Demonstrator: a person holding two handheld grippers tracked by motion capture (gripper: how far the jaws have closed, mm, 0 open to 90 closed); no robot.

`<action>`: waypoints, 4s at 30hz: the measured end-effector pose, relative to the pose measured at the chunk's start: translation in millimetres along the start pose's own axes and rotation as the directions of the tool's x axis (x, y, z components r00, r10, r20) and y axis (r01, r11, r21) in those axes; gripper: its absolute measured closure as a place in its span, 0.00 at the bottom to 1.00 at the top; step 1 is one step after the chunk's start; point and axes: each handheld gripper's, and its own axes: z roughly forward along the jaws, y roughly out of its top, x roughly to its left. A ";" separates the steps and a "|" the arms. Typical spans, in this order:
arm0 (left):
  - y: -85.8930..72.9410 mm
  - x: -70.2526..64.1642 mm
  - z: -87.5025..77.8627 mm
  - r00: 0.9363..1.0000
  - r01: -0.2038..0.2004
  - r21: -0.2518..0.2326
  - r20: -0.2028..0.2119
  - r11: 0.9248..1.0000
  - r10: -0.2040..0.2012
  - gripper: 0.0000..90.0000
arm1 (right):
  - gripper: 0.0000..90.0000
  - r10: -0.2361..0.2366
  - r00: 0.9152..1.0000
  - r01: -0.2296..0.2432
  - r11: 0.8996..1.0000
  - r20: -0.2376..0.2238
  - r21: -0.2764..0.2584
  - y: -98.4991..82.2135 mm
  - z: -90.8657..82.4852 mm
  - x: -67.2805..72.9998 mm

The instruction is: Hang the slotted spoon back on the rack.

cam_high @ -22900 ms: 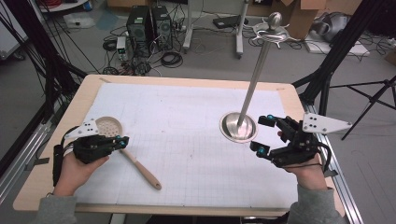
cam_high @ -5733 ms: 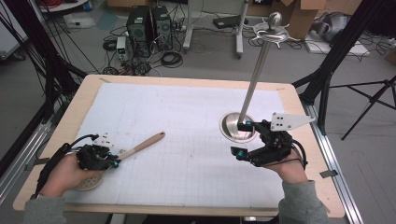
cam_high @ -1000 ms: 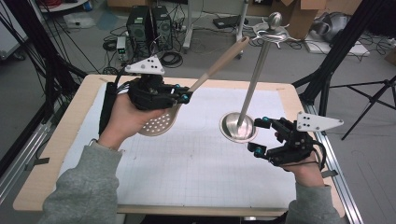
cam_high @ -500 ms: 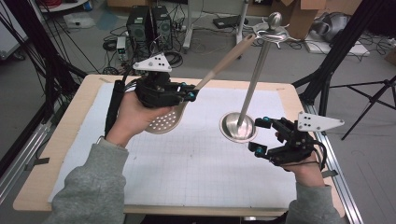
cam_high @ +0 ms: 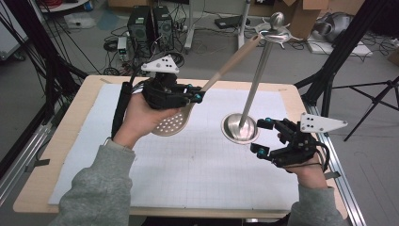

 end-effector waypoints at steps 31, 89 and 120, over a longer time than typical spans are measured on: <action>-6.5 0.9 36.6 1.000 0.004 0.071 -0.031 0.997 -0.001 0.87 | 0.16 0.002 1.000 -0.002 1.000 -0.003 -0.009 0.0 -1.5 -0.6; -10.4 4.0 109.7 0.997 -0.008 0.116 -0.069 0.993 0.016 0.86 | 0.16 0.009 1.000 -0.009 0.999 -0.002 -0.035 -0.1 -7.7 -2.6; -9.5 -6.1 129.9 0.996 -0.078 0.110 -0.029 0.991 0.081 0.60 | 0.16 0.031 1.000 -0.031 0.998 0.002 -0.047 -3.8 -13.5 -7.8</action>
